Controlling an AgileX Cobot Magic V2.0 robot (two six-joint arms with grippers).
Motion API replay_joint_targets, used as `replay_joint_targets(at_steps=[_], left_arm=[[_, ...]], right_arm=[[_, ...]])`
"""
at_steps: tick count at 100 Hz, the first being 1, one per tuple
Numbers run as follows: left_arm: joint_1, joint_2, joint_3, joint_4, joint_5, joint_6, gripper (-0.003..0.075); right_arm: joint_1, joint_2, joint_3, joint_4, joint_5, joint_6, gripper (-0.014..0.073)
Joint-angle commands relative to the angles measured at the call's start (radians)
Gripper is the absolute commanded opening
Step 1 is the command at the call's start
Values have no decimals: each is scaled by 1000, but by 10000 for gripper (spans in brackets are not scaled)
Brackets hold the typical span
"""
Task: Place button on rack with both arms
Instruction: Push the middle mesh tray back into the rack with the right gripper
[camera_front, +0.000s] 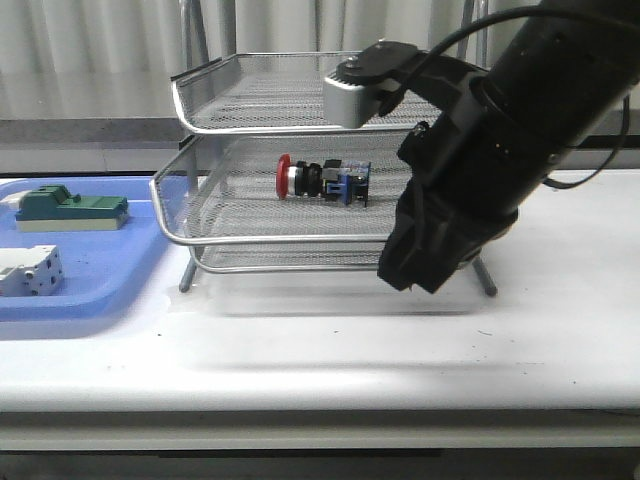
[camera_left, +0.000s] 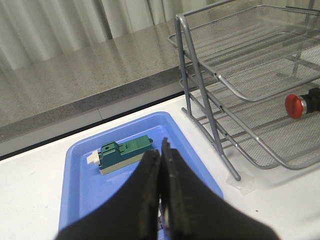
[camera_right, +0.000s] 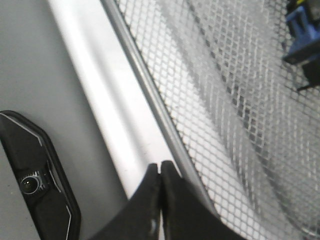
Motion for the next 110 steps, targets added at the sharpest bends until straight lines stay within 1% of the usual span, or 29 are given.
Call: replay_joint_targets(at_steps=[1, 14, 33, 54, 73, 99, 110], left_arm=[[2, 6, -28, -7, -85, -13, -20], [2, 6, -22, -7, -83, -13, -20], [2, 6, -22, -7, -83, -13, -20], [2, 6, -22, -7, -83, -13, -20], [2, 6, -22, -7, -83, -13, -20], [2, 6, -22, -7, -83, -13, -20], [2, 6, -22, -7, -83, -13, -20]], right_arm=[[-34, -13, -71, -9, -42, -7, -69], [-63, 13, -109, -10, -39, -7, -69], [-64, 14, -115, -10, -24, -3, -69], [-64, 12, -115, -10, 45, 39, -69], [-64, -29, -115, -10, 133, 140, -60], [-64, -172, -112, -24, 144, 290, -60], [-87, -240, -112, -45, 149, 369, -60]])
